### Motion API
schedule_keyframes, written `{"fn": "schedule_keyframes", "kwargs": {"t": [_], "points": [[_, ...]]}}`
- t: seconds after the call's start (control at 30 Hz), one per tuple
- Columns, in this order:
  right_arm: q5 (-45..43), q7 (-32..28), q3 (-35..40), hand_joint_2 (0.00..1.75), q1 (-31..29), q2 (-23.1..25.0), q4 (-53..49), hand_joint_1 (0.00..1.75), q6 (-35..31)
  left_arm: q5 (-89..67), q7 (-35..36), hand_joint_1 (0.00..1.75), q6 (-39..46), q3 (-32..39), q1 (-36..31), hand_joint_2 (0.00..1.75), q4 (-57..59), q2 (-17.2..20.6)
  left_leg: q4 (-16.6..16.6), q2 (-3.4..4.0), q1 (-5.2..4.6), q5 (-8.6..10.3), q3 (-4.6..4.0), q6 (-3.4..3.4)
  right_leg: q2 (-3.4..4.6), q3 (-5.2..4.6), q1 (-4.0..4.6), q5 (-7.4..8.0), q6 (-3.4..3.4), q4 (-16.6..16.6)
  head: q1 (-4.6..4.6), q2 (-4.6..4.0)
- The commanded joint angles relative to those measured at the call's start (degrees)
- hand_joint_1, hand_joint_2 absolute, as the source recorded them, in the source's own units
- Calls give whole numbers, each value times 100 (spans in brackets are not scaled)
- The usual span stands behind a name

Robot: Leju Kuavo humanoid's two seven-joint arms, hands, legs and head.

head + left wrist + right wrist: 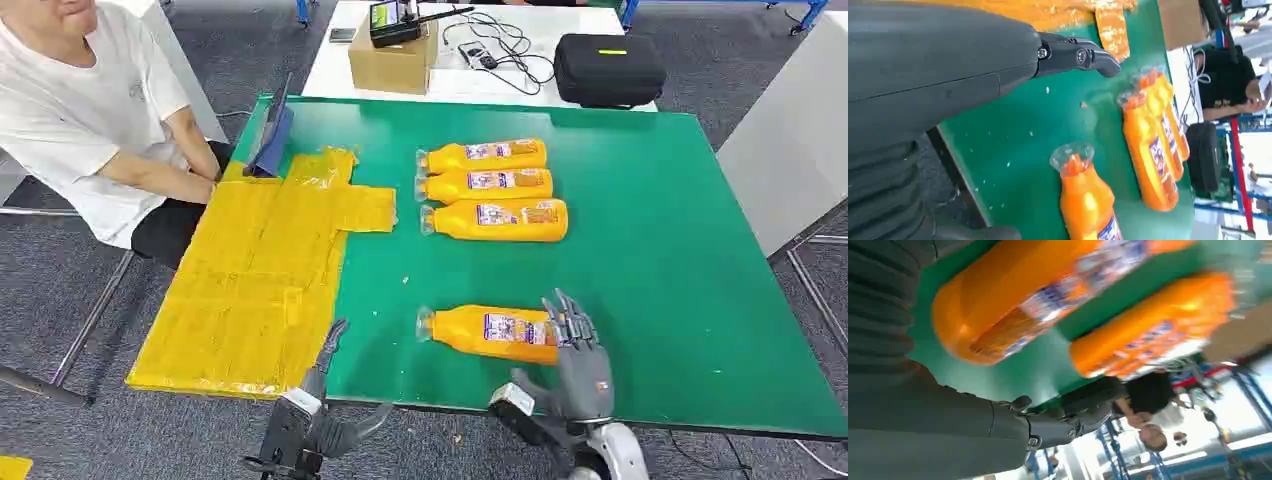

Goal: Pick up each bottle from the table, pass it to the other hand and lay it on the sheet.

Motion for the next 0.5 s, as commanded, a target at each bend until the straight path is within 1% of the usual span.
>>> {"fn": "schedule_keyframes", "kwargs": {"t": [0.03,0.13,0.23,0.27,0.33,0.5], "points": [[273,206,-156,175,-522,-234,843,0,136,-35,68,0,-31,222,36,175,-43,-41,0,13,7,2,3,-3,6,2,9,8,-11,-7,0,0],[760,724,-36,175,-676,-294,1076,0,400,-59,102,0,-57,307,57,175,-74,-80,0,11,6,0,5,-3,7,3,7,6,-10,-6,-2,0],[998,883,118,175,-961,-355,1360,0,629,-138,150,0,-150,372,73,175,-108,-116,0,14,3,2,2,-2,9,-1,5,7,-7,-4,0,0],[1117,1013,218,175,-1072,-388,1441,0,846,-154,173,0,-179,399,83,175,-113,-136,2,22,8,3,2,-3,15,-1,10,12,-11,-7,-2,0],[1094,1044,257,175,-1155,-383,1507,0,957,163,256,0,-437,467,94,175,-107,-195,3,25,7,4,-1,-2,17,-4,10,15,-12,-6,0,0],[1093,1048,261,175,-1157,-373,1510,0,961,165,256,0,-437,470,95,175,-105,-197,1,9,4,6,-1,4,5,-1,6,7,-5,-4,0,0]]}}
